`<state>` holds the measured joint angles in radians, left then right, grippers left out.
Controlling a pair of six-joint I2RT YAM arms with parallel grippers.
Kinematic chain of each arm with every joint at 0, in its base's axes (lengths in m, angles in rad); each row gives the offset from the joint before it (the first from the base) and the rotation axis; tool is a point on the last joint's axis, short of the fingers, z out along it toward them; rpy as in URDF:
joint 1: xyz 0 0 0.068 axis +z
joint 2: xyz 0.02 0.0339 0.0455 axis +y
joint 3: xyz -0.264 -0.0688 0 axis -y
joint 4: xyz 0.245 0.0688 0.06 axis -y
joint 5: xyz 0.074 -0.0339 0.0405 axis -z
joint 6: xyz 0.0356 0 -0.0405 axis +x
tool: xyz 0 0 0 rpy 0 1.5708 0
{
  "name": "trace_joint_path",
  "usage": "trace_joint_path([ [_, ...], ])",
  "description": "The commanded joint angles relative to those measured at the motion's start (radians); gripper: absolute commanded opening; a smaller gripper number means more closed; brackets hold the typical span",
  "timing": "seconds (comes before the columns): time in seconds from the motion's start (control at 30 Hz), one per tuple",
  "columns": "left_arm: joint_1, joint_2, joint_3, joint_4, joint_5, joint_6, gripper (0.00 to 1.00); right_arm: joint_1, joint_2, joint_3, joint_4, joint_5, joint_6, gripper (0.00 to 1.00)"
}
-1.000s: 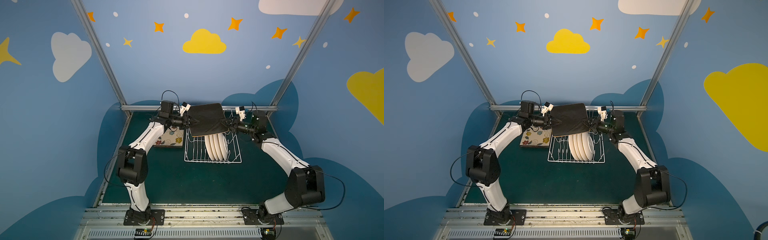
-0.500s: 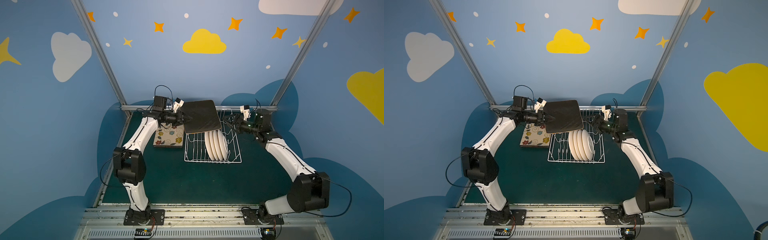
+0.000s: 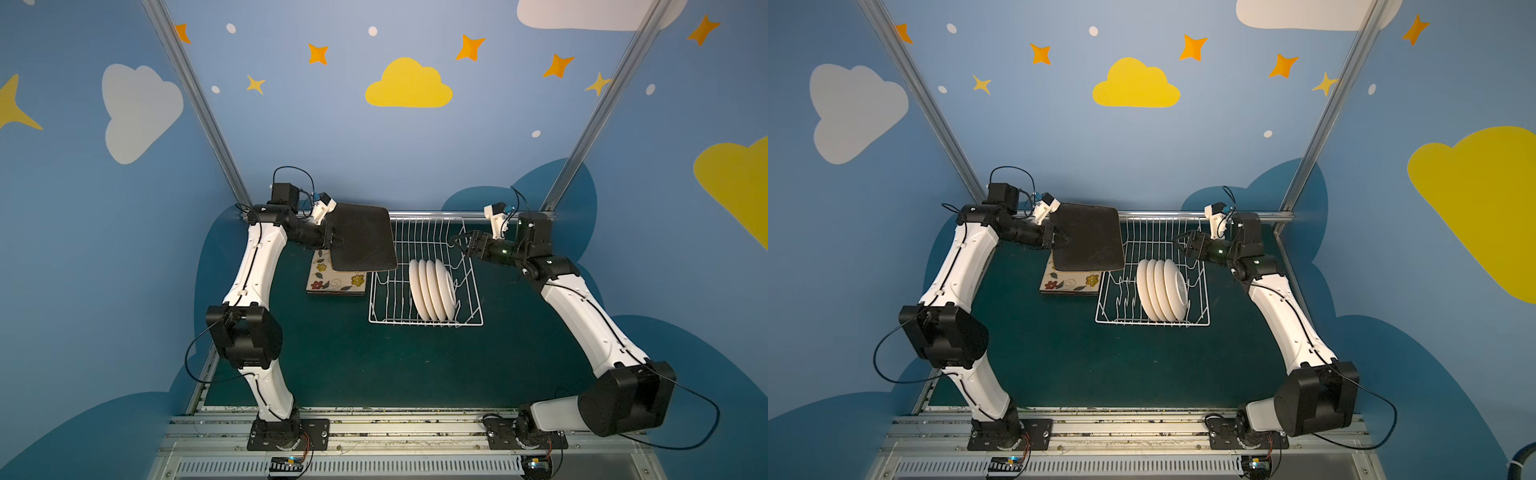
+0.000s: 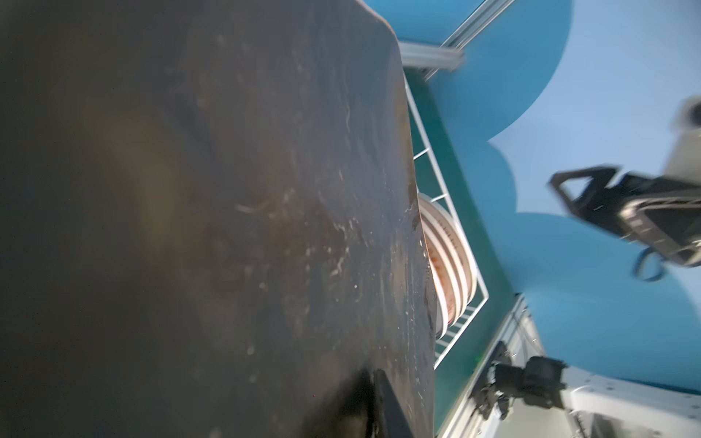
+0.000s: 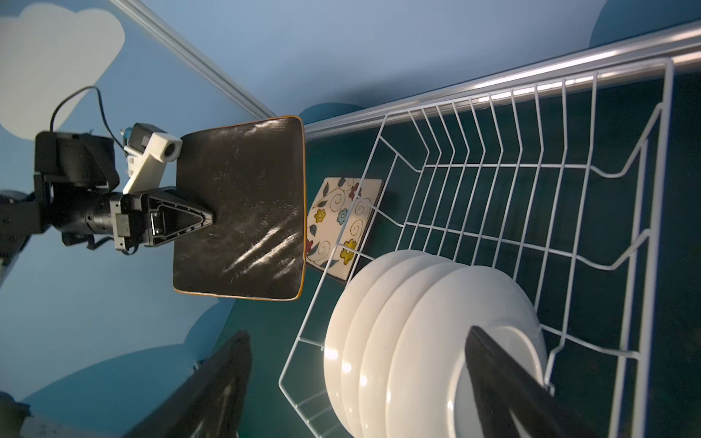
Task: Unload the plates from the dish rack
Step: Place the plate among the plates.
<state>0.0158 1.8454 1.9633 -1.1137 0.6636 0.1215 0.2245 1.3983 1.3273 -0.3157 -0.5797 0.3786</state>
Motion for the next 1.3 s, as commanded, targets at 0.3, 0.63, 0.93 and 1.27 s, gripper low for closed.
trace_joint_path([
  [0.3,0.144,-0.029,-0.014,0.030,-0.029,0.163,0.03,0.105,0.005,0.073,-0.147,-0.002,-0.212,0.88],
  [0.63,0.186,0.093,0.014,-0.007,-0.078,0.210,0.03,0.166,0.044,0.099,-0.147,0.023,-0.172,0.88],
  [0.93,0.179,0.209,0.065,0.024,-0.016,0.204,0.03,0.189,0.099,0.127,-0.142,0.004,-0.130,0.88],
  [1.27,0.179,0.384,0.248,-0.086,0.063,0.237,0.03,0.199,0.140,0.158,-0.144,0.000,-0.113,0.88],
])
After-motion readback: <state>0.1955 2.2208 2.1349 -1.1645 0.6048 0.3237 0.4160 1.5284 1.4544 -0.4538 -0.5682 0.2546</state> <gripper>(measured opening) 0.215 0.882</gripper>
